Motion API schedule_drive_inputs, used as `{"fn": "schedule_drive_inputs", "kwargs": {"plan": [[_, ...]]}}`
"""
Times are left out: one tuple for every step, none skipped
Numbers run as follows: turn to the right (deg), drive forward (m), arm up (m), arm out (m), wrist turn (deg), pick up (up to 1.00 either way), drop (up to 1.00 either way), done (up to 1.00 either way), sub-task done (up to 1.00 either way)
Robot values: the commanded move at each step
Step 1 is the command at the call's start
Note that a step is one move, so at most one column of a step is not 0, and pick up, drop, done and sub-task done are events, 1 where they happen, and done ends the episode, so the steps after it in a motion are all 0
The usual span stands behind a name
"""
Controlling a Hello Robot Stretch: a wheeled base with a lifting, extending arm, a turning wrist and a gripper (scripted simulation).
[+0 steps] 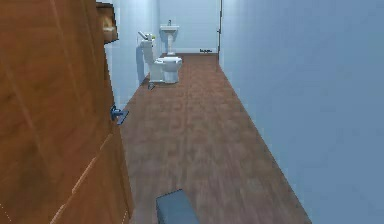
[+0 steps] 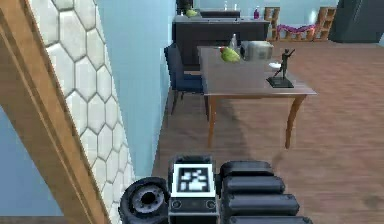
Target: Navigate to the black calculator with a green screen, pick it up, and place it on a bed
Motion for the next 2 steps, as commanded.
{"fn": "schedule_drive_inputs", "kwargs": {"plan": [[0.0,1.00,0.00,0.00,0.0,0.00,0.00,0.00,0.00],[3.0,0.00,0.00,0.00,0.0,0.00,0.00,0.00,0.00]]}}
